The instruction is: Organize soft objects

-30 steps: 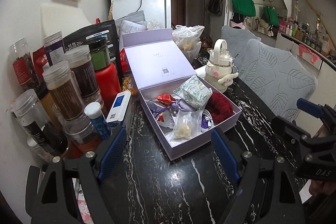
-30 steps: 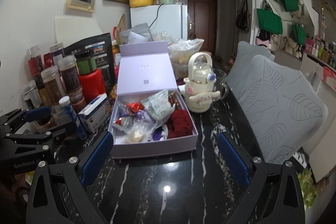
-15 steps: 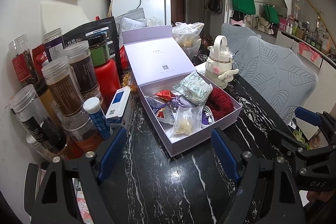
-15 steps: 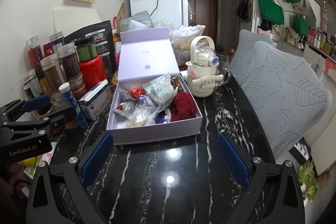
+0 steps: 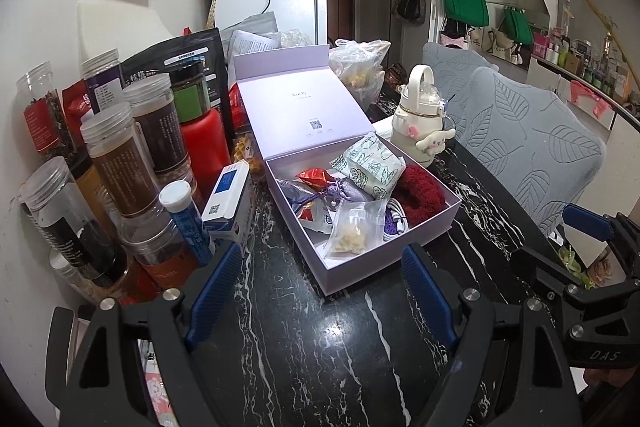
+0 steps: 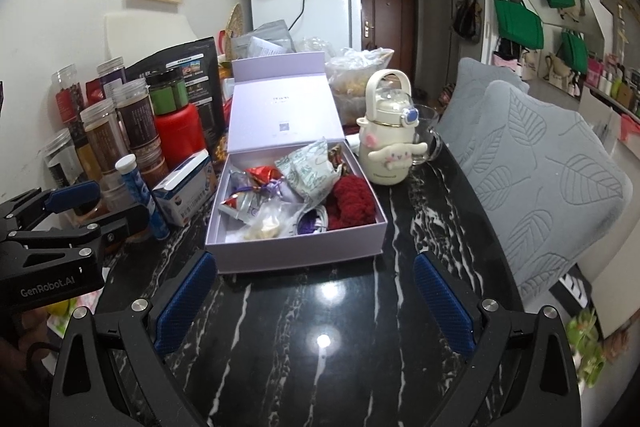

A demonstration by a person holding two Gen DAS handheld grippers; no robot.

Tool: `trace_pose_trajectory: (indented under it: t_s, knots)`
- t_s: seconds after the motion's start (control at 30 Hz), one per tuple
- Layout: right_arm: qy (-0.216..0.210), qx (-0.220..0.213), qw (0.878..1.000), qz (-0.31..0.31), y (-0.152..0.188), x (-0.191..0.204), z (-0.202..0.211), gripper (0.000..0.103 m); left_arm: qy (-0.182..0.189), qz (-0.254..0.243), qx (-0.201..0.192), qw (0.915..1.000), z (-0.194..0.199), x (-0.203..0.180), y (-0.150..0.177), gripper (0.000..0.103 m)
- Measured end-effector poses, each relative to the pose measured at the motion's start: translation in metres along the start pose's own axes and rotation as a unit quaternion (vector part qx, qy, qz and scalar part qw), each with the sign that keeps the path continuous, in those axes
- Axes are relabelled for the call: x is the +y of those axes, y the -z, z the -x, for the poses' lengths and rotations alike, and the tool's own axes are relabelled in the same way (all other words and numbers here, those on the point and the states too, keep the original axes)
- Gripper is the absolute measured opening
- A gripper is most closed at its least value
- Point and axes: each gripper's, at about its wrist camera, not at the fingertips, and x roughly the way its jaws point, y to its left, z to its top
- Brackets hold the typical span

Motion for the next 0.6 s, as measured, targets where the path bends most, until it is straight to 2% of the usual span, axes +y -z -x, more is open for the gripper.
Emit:
trace_pose_trajectory:
  t_s: [0.6]
  knots:
    - [-0.003, 0.006, 1.000, 0.001, 0.0029, 0.0002, -0.0016, 0.101, 0.005, -0.003, 0.004, 1.0000, -0.0006, -0.0006, -0.0001, 0.083]
